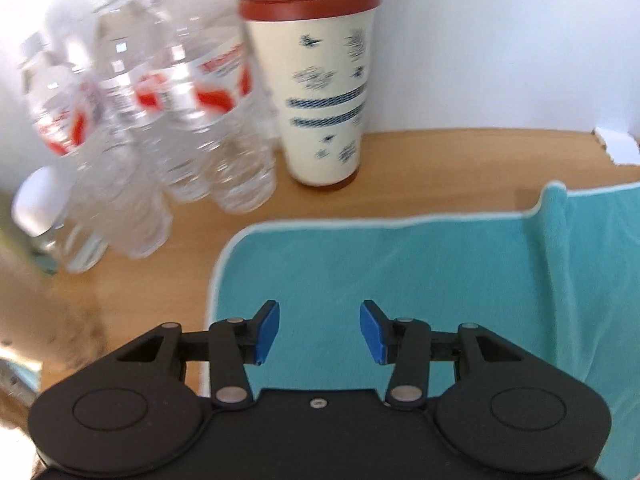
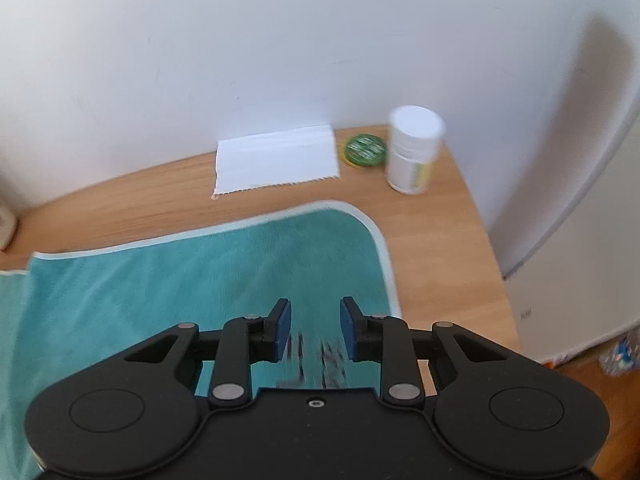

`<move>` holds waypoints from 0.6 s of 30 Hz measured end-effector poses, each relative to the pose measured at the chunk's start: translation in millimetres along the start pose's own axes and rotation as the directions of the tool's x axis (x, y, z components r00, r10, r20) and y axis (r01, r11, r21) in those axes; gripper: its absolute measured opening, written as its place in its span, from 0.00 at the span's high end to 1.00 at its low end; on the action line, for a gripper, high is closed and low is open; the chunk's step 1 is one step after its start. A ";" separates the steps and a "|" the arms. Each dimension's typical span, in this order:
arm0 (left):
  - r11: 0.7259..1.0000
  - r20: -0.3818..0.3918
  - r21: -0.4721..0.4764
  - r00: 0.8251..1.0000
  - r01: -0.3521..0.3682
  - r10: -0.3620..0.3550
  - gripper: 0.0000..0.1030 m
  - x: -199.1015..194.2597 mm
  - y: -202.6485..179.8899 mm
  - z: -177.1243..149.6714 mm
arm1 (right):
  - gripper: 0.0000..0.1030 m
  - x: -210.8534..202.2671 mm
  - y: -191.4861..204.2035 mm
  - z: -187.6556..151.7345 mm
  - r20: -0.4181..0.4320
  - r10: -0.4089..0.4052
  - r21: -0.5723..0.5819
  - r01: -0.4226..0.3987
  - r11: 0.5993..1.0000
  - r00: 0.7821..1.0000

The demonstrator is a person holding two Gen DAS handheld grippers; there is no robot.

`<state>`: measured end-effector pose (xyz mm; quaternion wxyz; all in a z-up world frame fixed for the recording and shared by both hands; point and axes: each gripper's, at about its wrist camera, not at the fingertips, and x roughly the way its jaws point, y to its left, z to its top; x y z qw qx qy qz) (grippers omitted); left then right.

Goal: Fold towel
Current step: 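Move both open grippers over the towel edge near the cup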

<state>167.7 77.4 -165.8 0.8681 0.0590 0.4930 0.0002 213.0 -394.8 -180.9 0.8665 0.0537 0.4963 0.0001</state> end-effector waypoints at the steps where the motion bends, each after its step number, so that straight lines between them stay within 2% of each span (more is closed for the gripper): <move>1: 1.000 0.003 -0.003 1.000 -0.003 0.003 0.56 3.2 -0.8 2.2 | 0.76 6.1 2.1 2.1 -0.006 0.003 -0.004 -0.003 1.000 1.000; 5: 1.000 -0.008 -0.002 1.000 -0.008 0.008 0.56 22.4 -3.2 7.7 | 0.76 32.0 3.8 9.4 -0.041 0.007 -0.007 -0.007 1.000 0.999; 9: 0.999 -0.042 0.015 0.998 -0.042 0.042 0.57 39.8 -5.7 8.2 | 0.79 37.8 1.5 11.7 -0.051 0.005 -0.013 -0.006 1.000 0.999; 11: 0.999 -0.059 0.018 0.997 -0.042 0.043 0.57 45.3 -5.2 7.0 | 0.91 38.9 -3.8 12.7 -0.065 0.005 -0.013 -0.006 1.000 0.998; 16: 1.000 -0.075 0.001 0.997 -0.016 0.016 0.56 51.7 2.1 8.1 | 0.96 42.5 -14.8 18.4 -0.100 0.016 -0.030 -0.019 0.999 0.995; 18: 0.999 -0.075 0.019 0.996 -0.035 0.036 0.56 53.5 3.3 9.4 | 0.97 44.6 -18.3 20.5 -0.108 0.019 -0.038 -0.023 0.999 0.994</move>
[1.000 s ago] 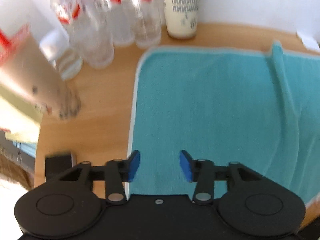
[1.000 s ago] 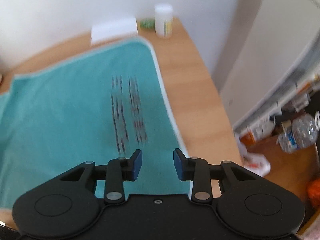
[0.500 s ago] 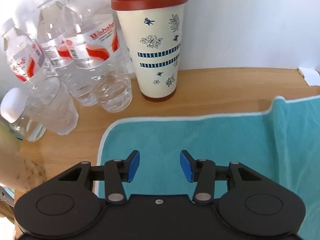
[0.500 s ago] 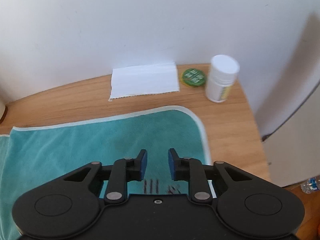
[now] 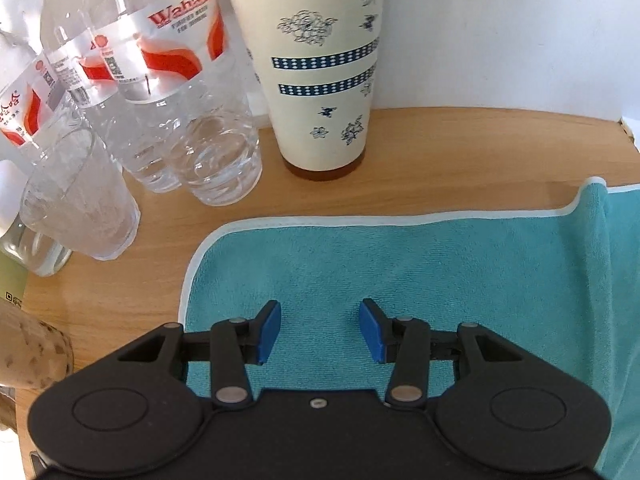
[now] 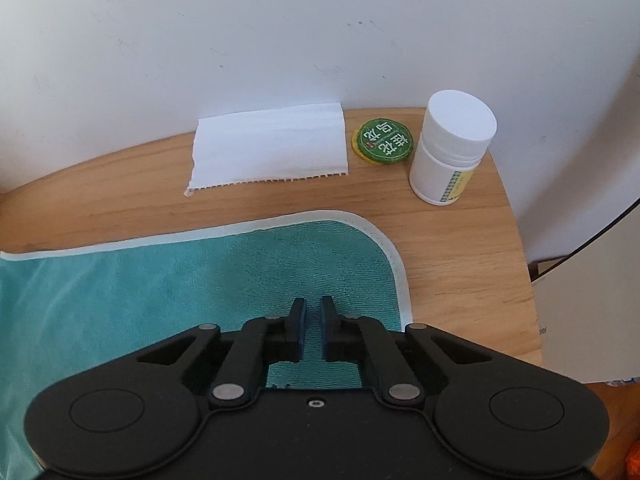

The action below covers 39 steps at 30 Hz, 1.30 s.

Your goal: Fold towel

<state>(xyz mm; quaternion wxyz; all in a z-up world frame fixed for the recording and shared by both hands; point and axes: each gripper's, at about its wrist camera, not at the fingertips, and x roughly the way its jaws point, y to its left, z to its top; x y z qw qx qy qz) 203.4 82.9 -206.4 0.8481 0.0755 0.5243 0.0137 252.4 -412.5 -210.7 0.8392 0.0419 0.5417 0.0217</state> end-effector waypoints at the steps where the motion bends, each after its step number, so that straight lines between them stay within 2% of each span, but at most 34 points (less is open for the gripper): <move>1: 1.000 0.001 0.009 1.000 -0.013 0.013 0.56 1.2 1.0 0.9 | 0.97 0.5 -1.2 0.9 -0.004 -0.001 -0.008 0.001 1.000 1.000; 4: 1.000 -0.008 -0.009 1.000 -0.013 0.013 0.56 3.6 7.2 2.9 | 0.97 2.9 -2.1 3.8 -0.015 -0.021 -0.043 0.021 0.999 1.000; 7: 1.000 -0.007 0.011 1.000 -0.017 0.018 0.55 4.6 8.6 3.3 | 0.97 4.3 -5.3 5.5 -0.017 -0.041 -0.043 0.041 0.998 0.999; 11: 0.996 -0.013 0.024 0.996 -0.082 0.083 0.55 7.6 11.7 4.5 | 0.96 4.0 -12.8 5.3 -0.014 -0.075 -0.030 0.074 0.997 0.997; 13: 0.997 -0.021 0.008 0.997 -0.080 0.080 0.55 9.2 16.1 5.6 | 0.96 4.2 -15.4 5.7 -0.015 -0.080 -0.030 0.079 0.996 0.997; 16: 0.993 -0.025 0.022 0.993 -0.114 0.115 0.55 10.9 18.6 6.1 | 0.95 4.0 -19.0 6.4 -0.016 -0.087 -0.033 0.087 0.996 0.996; 26: 0.994 -0.039 -0.002 0.993 -0.108 0.108 0.56 12.0 23.6 8.3 | 0.94 6.5 -23.9 9.6 -0.017 -0.129 -0.030 0.128 0.991 0.992; 27: 0.994 -0.046 -0.011 0.993 -0.106 0.106 0.56 11.2 24.5 9.0 | 0.92 6.9 -21.8 9.9 -0.019 -0.152 -0.050 0.150 0.987 0.988; 28: 0.993 -0.056 -0.018 0.992 -0.113 0.112 0.55 8.5 25.7 9.7 | 0.86 7.2 -19.7 9.7 -0.018 -0.176 -0.073 0.174 0.982 0.984; 29: 0.992 -0.066 -0.023 0.990 -0.126 0.124 0.55 4.8 26.8 10.5 | 0.84 6.0 -18.8 9.1 -0.015 -0.187 -0.084 0.185 0.979 0.982; 31: 0.989 -0.080 -0.034 0.987 -0.142 0.139 0.55 -2.4 28.8 11.7 | 0.84 -2.2 -17.3 6.8 0.000 -0.187 -0.089 0.187 0.978 0.982; 32: 0.991 -0.076 -0.048 0.989 -0.127 0.123 0.55 -8.8 29.2 11.4 | 0.84 -9.0 -15.7 5.4 0.006 -0.174 -0.082 0.174 0.981 0.985; 33: 0.992 -0.073 -0.067 0.992 -0.107 0.102 0.53 -16.9 28.9 10.6 | 0.84 -15.8 -14.0 4.0 0.013 -0.161 -0.075 0.161 0.984 0.987; 36: 0.993 -0.064 -0.095 0.996 -0.063 0.057 0.34 -45.9 21.5 6.0 | 0.81 -40.4 5.0 -8.0 0.036 -0.124 -0.111 0.127 0.986 0.992; 38: 0.996 -0.039 -0.073 0.998 -0.044 0.041 0.14 -68.6 9.7 1.3 | 0.70 -57.5 25.4 -21.4 0.044 -0.106 -0.142 0.111 0.984 0.993; 39: 0.998 -0.024 -0.054 0.999 -0.035 0.034 0.08 -82.5 2.6 -2.0 | 0.67 -63.9 33.2 -28.5 0.048 -0.101 -0.155 0.107 0.982 0.994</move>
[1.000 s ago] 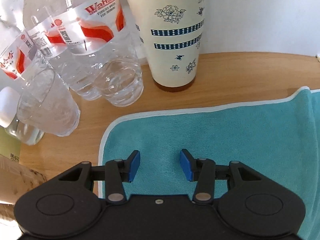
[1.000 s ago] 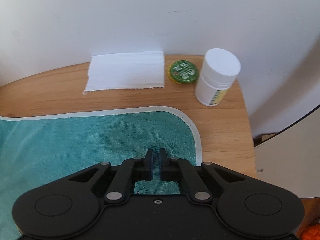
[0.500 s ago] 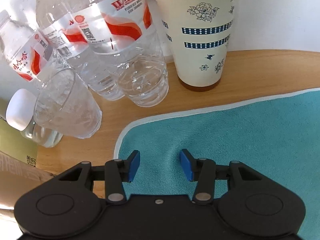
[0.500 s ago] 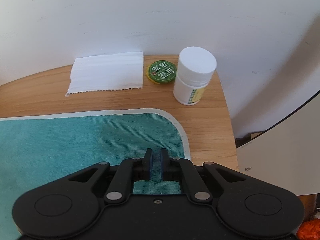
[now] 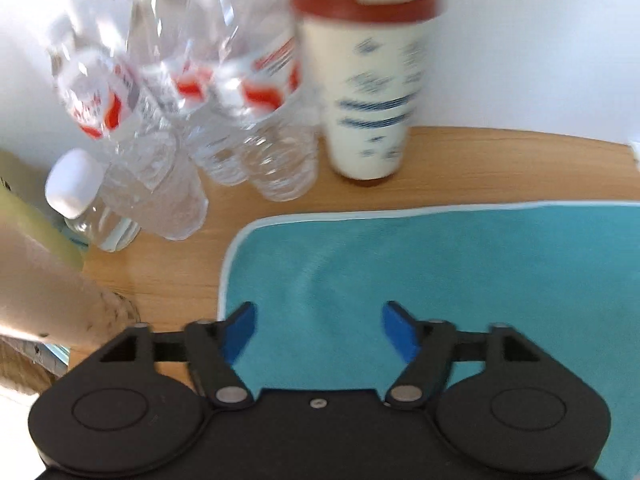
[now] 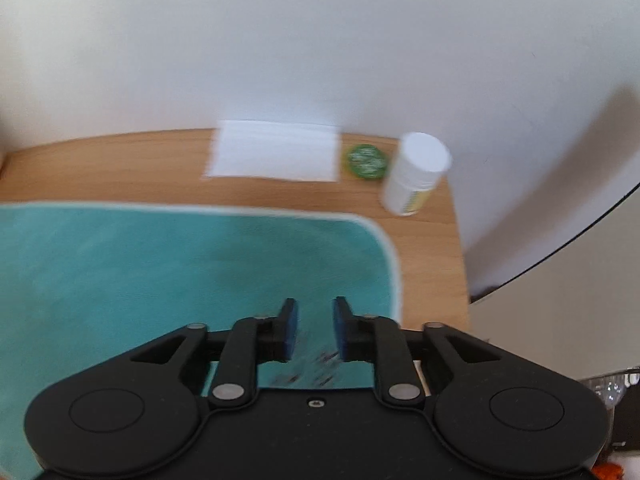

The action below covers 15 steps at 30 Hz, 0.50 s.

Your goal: Fold towel

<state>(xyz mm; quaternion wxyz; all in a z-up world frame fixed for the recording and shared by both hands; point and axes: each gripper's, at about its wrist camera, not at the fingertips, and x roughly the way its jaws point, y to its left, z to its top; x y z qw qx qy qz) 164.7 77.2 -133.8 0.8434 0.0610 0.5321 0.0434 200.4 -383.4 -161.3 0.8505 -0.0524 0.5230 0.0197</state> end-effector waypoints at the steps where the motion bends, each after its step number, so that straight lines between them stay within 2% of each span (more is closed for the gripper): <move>1: 1.000 0.008 0.010 1.000 0.007 -0.007 0.00 -6.7 -3.5 -2.8 | 0.64 -7.4 8.1 -5.5 0.004 0.005 -0.013 -0.005 1.000 1.000; 4: 0.998 -0.018 0.052 0.999 0.035 -0.034 0.00 -20.9 -16.0 -27.1 | 0.61 -25.4 38.6 -36.6 0.003 -0.009 -0.023 0.009 1.000 1.000; 6: 0.997 -0.042 0.061 0.998 0.042 -0.039 0.00 -25.1 -15.6 -45.2 | 0.61 -31.6 49.5 -56.5 -0.002 0.005 0.015 -0.005 1.000 1.000; 11: 0.997 -0.081 0.002 0.994 0.074 -0.074 0.00 -35.0 -2.1 -81.1 | 0.61 -41.7 59.7 -104.9 -0.015 0.028 0.134 -0.026 0.991 0.999; 15: 0.997 -0.123 -0.051 0.991 0.051 -0.057 0.00 -30.5 19.5 -107.9 | 0.61 -43.0 56.1 -137.3 -0.043 0.036 0.231 -0.025 0.973 0.998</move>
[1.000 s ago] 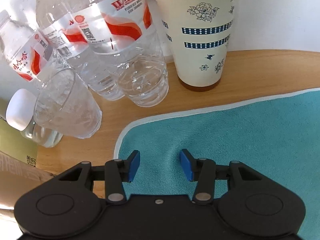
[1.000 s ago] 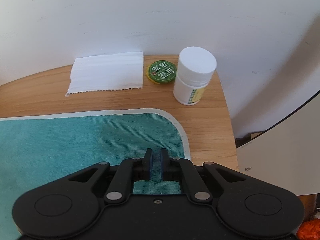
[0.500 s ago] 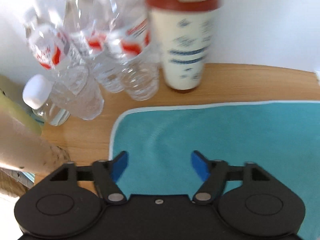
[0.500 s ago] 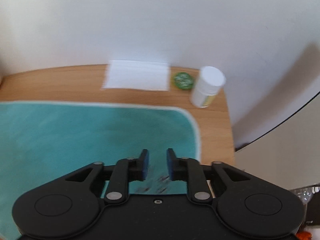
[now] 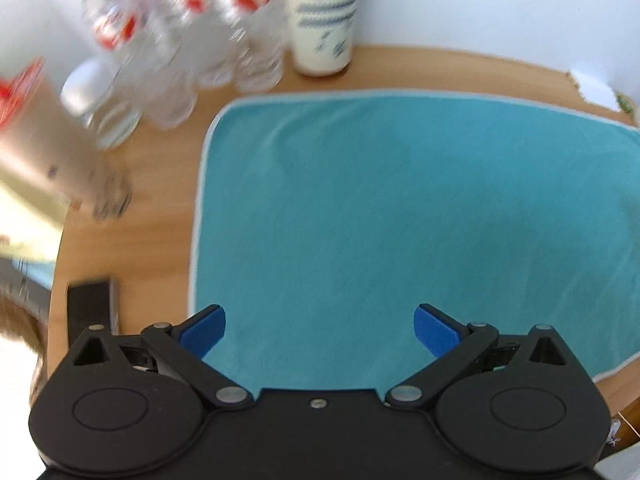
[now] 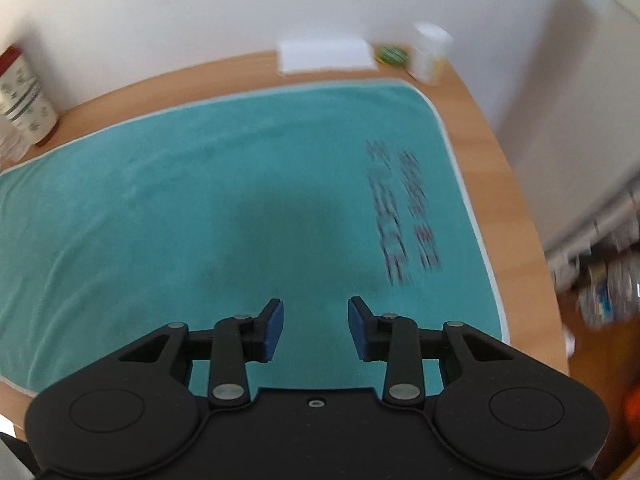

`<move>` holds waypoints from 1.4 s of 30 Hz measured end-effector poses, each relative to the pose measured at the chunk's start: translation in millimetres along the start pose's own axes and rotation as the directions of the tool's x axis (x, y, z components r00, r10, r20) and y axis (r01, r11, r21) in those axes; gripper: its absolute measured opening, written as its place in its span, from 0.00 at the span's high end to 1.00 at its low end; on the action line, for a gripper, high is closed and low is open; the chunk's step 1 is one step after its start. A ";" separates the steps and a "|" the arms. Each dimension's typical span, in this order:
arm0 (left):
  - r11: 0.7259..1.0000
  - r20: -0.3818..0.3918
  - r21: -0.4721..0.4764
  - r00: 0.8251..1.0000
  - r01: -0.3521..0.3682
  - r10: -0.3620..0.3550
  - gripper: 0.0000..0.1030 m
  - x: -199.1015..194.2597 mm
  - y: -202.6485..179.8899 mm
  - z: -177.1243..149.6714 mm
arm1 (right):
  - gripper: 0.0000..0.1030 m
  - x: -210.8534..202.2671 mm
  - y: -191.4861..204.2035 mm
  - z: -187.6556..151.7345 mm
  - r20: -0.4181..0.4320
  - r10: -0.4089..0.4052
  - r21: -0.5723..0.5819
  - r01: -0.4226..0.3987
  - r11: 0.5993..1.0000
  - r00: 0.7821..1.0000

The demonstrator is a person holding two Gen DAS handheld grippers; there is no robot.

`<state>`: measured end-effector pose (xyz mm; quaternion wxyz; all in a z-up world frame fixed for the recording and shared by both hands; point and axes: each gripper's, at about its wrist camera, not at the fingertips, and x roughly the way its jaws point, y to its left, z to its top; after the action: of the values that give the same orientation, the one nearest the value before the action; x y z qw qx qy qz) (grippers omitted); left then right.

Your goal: Fold towel

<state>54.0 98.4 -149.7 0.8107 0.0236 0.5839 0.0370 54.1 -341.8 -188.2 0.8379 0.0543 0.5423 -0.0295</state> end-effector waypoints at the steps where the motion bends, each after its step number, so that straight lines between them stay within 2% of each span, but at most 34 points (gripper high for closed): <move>1: 1.000 -0.006 -0.018 1.000 -0.003 0.003 0.00 0.5 5.9 -6.4 | 0.61 0.5 0.2 -5.1 -0.012 0.008 0.003 -0.008 1.000 1.000; 5: 0.996 -0.032 -0.084 0.999 -0.022 0.020 0.00 4.1 25.2 -28.3 | 0.61 3.9 9.7 -23.9 -0.006 0.029 -0.031 -0.029 0.999 1.000; 9: 0.989 -0.060 -0.140 0.998 -0.035 0.027 0.00 5.5 38.5 -47.6 | 0.61 13.0 11.3 -33.5 -0.013 0.026 -0.006 -0.026 1.000 1.000; 13: 0.989 -0.074 -0.146 0.997 -0.039 0.029 0.00 2.7 42.5 -59.3 | 0.61 11.9 9.9 -37.8 -0.011 0.010 0.003 -0.010 1.000 1.000; 18: 0.986 -0.103 -0.162 0.994 -0.036 0.019 0.00 6.1 53.2 -69.8 | 0.61 7.6 1.4 -45.0 -0.003 -0.005 0.069 0.005 0.998 1.000; 26: 0.988 -0.117 -0.155 0.993 -0.023 0.005 0.01 8.9 58.8 -72.4 | 0.61 -3.1 -29.4 -57.9 0.024 -0.093 0.148 0.088 0.985 0.995; 30: 0.993 -0.106 -0.119 0.994 -0.021 0.009 0.01 6.0 52.6 -62.8 | 0.61 -6.6 -47.5 -61.0 0.038 -0.133 0.215 0.122 0.969 0.990; 33: 0.998 -0.057 -0.062 0.998 -0.016 0.013 0.01 -2.4 42.2 -48.4 | 0.61 -9.2 -58.8 -65.3 0.047 -0.175 0.265 0.156 0.951 0.984; 36: 0.999 0.026 0.040 1.000 0.008 -0.009 0.01 -18.6 20.2 -19.1 | 0.61 -13.9 -65.6 -70.8 0.067 -0.219 0.332 0.185 0.925 0.973; 38: 0.994 0.082 0.106 0.996 0.027 -0.035 0.01 -30.1 0.2 2.3 | 0.61 -18.6 -66.9 -74.6 0.089 -0.249 0.386 0.197 0.901 0.964; 40: 0.978 0.153 0.201 0.985 0.051 -0.082 0.01 -46.0 -32.1 32.3 | 0.61 -24.3 -64.7 -79.3 0.131 -0.294 0.466 0.203 0.861 0.947; 42: 0.961 0.189 0.270 0.975 0.061 -0.115 0.01 -54.4 -60.1 49.4 | 0.61 -26.9 -58.9 -81.7 0.171 -0.314 0.521 0.185 0.833 0.934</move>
<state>85.6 33.9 -87.5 0.8564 0.1085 0.4984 -0.0795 -37.3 -390.4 -200.3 0.8457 0.1917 0.4090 -0.2843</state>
